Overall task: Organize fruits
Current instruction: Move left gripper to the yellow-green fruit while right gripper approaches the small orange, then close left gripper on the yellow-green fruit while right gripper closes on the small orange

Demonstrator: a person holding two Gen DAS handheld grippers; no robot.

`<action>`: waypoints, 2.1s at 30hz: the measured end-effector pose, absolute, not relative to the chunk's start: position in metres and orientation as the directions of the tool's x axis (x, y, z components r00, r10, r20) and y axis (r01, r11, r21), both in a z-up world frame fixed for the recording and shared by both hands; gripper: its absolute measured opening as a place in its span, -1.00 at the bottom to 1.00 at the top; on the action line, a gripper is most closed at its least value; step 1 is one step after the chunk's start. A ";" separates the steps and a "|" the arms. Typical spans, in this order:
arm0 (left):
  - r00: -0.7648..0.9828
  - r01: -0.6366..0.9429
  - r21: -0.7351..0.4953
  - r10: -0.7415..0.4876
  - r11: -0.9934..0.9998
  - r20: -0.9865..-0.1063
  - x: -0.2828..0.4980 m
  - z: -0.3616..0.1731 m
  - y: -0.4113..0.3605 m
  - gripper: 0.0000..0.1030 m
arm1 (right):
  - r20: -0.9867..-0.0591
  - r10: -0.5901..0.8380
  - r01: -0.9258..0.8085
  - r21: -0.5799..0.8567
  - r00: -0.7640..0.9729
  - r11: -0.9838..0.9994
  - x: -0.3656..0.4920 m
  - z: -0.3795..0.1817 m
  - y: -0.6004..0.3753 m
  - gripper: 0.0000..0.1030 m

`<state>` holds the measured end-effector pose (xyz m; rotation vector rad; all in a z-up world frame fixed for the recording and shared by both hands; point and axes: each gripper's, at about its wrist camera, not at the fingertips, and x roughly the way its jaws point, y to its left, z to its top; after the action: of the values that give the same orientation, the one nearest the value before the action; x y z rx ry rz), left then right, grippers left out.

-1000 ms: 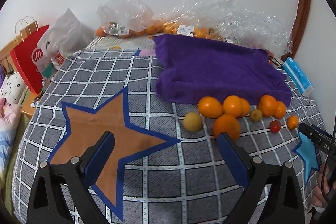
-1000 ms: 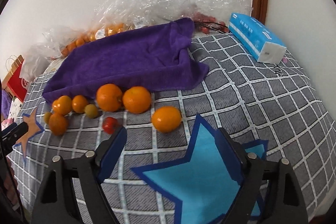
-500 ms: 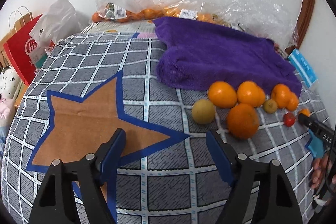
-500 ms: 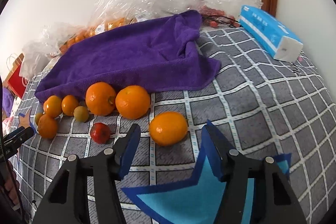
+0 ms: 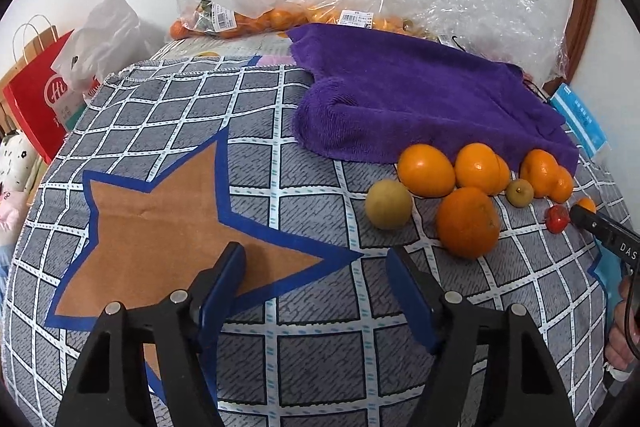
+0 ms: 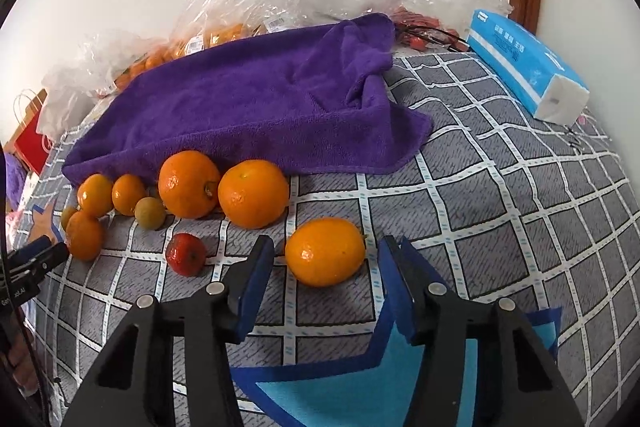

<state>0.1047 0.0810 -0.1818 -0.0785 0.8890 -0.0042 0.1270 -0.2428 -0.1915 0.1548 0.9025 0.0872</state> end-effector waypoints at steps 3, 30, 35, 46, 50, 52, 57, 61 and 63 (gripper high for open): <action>0.638 -0.017 -0.099 -0.065 0.995 -0.767 0.103 -0.181 0.083 0.31 | -0.774 0.134 -0.003 0.168 0.619 0.986 0.126 -0.191 -0.243 0.02; 0.639 0.103 -0.249 -0.257 0.963 -0.725 0.134 -0.181 0.076 -0.48 | -0.760 0.138 0.006 0.184 0.635 0.983 0.124 -0.192 -0.245 -0.27; 0.653 0.123 -0.299 -0.304 0.946 -0.693 0.130 -0.180 0.080 -0.48 | -0.752 0.135 0.018 0.191 0.645 0.981 0.122 -0.192 -0.247 -0.27; 0.710 0.096 -0.292 -0.271 0.951 -0.650 0.121 -0.171 0.087 -0.48 | -0.727 0.168 -0.013 0.214 0.666 0.977 0.113 -0.186 -0.249 -0.28; 0.712 0.052 -0.231 -0.198 0.972 -0.674 0.117 -0.167 0.088 -0.48 | -0.745 0.161 -0.011 0.201 0.648 0.979 0.114 -0.183 -0.245 -0.28; 0.713 0.059 -0.249 -0.215 0.967 -0.667 0.111 -0.160 0.090 -0.48 | -0.738 0.177 -0.024 0.213 0.652 0.977 0.113 -0.175 -0.244 -0.28; 0.719 0.064 -0.246 -0.216 0.967 -0.661 0.107 -0.132 0.089 -0.48 | -0.694 0.177 -0.061 0.189 0.698 0.980 0.117 -0.142 -0.237 -0.28; 0.734 0.043 -0.264 -0.210 0.963 -0.646 0.119 -0.114 0.091 -0.48 | -0.662 0.220 -0.103 0.211 0.716 0.972 0.134 -0.120 -0.232 -0.28; 0.745 0.031 -0.248 -0.188 0.968 -0.640 0.128 -0.106 0.089 -0.48 | -0.650 0.220 -0.112 0.203 0.728 0.973 0.142 -0.111 -0.227 -0.28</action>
<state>0.1280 0.0885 -0.1063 -0.2283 0.7225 -0.1212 0.1423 -0.2275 -0.1114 0.1533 0.7342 0.1837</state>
